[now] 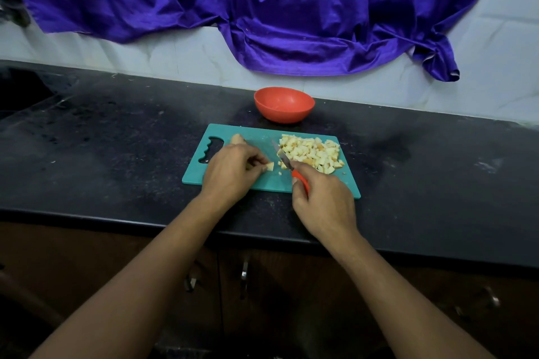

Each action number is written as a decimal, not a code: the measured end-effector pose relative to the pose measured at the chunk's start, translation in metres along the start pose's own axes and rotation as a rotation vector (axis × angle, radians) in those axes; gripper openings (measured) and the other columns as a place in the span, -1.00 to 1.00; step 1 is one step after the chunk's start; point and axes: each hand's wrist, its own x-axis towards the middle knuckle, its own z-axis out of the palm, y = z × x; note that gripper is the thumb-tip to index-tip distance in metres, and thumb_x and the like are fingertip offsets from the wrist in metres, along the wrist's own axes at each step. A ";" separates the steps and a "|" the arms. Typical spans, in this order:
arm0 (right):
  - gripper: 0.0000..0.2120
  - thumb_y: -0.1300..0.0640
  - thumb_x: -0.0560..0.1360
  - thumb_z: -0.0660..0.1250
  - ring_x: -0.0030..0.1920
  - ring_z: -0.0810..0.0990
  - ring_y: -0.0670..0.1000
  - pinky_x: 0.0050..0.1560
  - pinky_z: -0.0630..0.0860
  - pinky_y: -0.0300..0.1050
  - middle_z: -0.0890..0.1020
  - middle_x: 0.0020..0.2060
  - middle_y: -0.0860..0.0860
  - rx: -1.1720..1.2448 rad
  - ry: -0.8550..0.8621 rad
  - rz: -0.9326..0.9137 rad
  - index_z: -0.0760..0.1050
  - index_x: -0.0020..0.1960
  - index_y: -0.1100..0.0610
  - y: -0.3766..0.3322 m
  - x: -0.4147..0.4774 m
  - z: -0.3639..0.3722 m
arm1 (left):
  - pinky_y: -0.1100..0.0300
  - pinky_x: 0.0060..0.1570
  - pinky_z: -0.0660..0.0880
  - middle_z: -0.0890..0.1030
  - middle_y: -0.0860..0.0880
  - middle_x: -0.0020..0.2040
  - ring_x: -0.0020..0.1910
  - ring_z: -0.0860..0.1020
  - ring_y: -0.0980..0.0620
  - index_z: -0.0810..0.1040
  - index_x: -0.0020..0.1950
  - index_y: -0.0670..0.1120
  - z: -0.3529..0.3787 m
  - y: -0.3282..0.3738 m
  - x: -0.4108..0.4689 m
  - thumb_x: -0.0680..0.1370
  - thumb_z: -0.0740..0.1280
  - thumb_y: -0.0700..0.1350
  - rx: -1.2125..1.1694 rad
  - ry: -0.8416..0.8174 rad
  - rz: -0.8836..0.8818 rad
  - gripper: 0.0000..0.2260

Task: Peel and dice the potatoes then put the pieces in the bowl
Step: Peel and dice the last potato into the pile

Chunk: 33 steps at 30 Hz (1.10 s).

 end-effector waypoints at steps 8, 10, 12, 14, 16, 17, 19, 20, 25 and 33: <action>-0.61 -0.03 0.65 0.26 -0.23 0.51 -0.14 -0.18 0.46 -0.16 0.69 0.01 -0.11 0.048 -0.013 0.059 0.47 0.48 -0.17 -0.008 -0.003 -0.003 | 0.20 -0.13 0.39 0.58 0.12 -0.03 0.01 0.50 0.13 0.62 0.03 0.08 0.004 0.003 -0.004 0.57 0.41 -0.01 0.107 0.056 0.051 -0.94; -0.60 -0.02 0.65 0.25 -0.18 0.52 -0.13 -0.15 0.49 -0.13 0.69 0.03 -0.11 0.031 -0.027 0.052 0.47 0.48 -0.16 -0.014 -0.002 -0.004 | 0.20 -0.11 0.41 0.60 0.11 -0.01 0.03 0.51 0.12 0.64 0.05 0.09 0.005 0.002 -0.004 0.57 0.43 -0.02 0.110 0.058 0.048 -0.92; -0.59 -0.01 0.65 0.23 -0.14 0.57 -0.08 -0.11 0.55 -0.06 0.69 0.00 -0.09 -0.009 -0.044 0.027 0.45 0.49 -0.16 -0.020 -0.001 -0.004 | 0.16 -0.04 0.48 0.64 0.10 0.00 0.06 0.52 0.10 0.68 0.07 0.08 0.005 0.000 -0.004 0.57 0.43 -0.04 0.082 0.056 0.027 -0.90; -0.58 -0.01 0.65 0.21 -0.10 0.59 -0.04 -0.09 0.56 -0.02 0.68 -0.04 -0.07 -0.063 -0.063 0.000 0.43 0.50 -0.18 -0.027 0.002 -0.004 | 0.11 0.00 0.53 0.66 0.09 0.01 0.08 0.53 0.08 0.70 0.09 0.10 0.003 0.000 -0.005 0.57 0.42 -0.05 0.067 0.061 0.019 -0.87; -0.58 0.01 0.65 0.20 -0.08 0.60 -0.02 -0.11 0.53 -0.03 0.67 -0.06 -0.05 -0.113 -0.072 -0.024 0.43 0.49 -0.17 -0.033 0.005 -0.004 | 0.08 0.01 0.54 0.67 0.08 0.03 0.09 0.54 0.06 0.71 0.09 0.11 0.003 0.001 -0.006 0.57 0.41 -0.06 0.064 0.063 0.015 -0.85; -0.59 0.02 0.65 0.20 -0.07 0.61 0.00 -0.12 0.50 -0.04 0.67 -0.05 -0.04 -0.140 -0.078 -0.032 0.44 0.48 -0.15 -0.036 0.007 -0.004 | 0.08 0.02 0.53 0.67 0.08 0.04 0.09 0.54 0.06 0.71 0.09 0.11 0.002 0.002 -0.006 0.57 0.41 -0.06 0.064 0.059 0.008 -0.85; -0.62 0.04 0.65 0.20 -0.05 0.61 0.03 -0.14 0.43 -0.05 0.67 -0.04 -0.02 -0.189 -0.090 -0.038 0.46 0.46 -0.10 -0.042 0.010 -0.004 | 0.08 0.02 0.53 0.66 0.07 0.04 0.09 0.55 0.06 0.70 0.07 0.12 0.002 0.002 -0.006 0.57 0.41 -0.06 0.063 0.055 -0.010 -0.87; -0.62 0.04 0.65 0.20 -0.05 0.60 0.03 -0.15 0.42 -0.05 0.66 -0.04 -0.02 -0.210 -0.096 -0.039 0.46 0.45 -0.09 -0.044 0.011 -0.004 | 0.07 0.02 0.54 0.66 0.07 0.04 0.09 0.56 0.05 0.70 0.06 0.13 0.002 0.002 -0.006 0.56 0.41 -0.05 0.062 0.056 -0.016 -0.87; -0.61 0.06 0.64 0.21 -0.04 0.62 0.05 -0.16 0.41 -0.04 0.66 -0.03 0.01 -0.286 -0.121 -0.056 0.44 0.47 -0.03 -0.050 0.011 0.000 | 0.07 0.01 0.55 0.65 0.06 0.02 0.06 0.56 0.05 0.70 0.05 0.13 0.003 0.001 -0.006 0.55 0.42 -0.05 0.079 0.061 -0.020 -0.88; -0.49 0.04 0.67 0.19 -0.07 0.60 0.03 -0.18 0.44 -0.06 0.61 0.00 0.01 -0.380 -0.164 -0.094 0.24 0.61 0.02 -0.041 -0.008 0.012 | 0.11 -0.02 0.52 0.67 0.11 0.01 0.05 0.56 0.09 0.71 0.06 0.11 0.001 0.003 -0.006 0.55 0.43 0.00 0.090 0.079 -0.011 -0.89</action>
